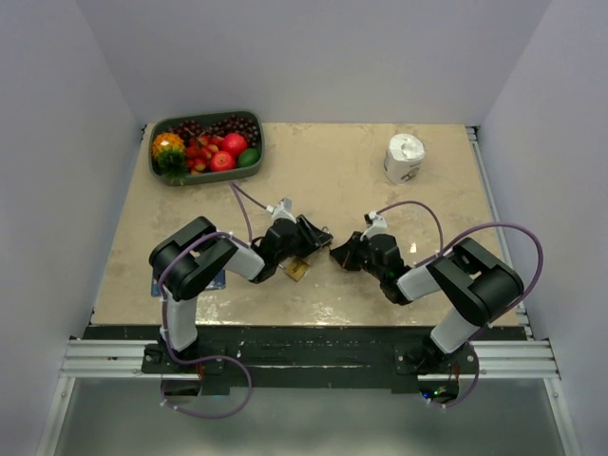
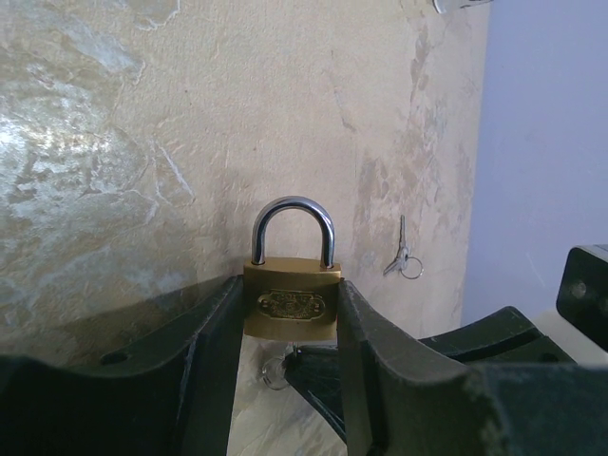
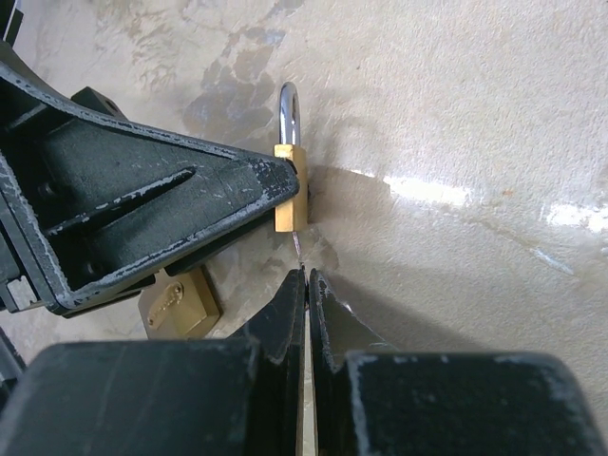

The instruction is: Unlock with the key

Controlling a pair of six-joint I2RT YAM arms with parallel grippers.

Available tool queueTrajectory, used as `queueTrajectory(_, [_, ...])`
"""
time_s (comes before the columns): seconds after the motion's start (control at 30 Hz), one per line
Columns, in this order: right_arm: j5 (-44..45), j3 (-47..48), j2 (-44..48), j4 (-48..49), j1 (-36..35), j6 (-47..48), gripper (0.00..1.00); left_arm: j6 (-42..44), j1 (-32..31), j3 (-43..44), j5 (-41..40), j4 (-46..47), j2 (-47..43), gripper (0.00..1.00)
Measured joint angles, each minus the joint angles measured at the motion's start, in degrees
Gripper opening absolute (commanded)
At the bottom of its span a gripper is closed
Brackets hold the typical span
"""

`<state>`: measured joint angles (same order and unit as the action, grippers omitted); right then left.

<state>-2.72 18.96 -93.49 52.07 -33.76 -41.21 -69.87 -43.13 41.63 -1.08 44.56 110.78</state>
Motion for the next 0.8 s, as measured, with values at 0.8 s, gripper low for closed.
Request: queueTrajectory(0.8, [1.9, 1.4, -3.4, 3.7, -0.1, 0.5, 0.00, 0.0, 0.0, -0.3, -2.1, 1.8, 0.7, 0.00])
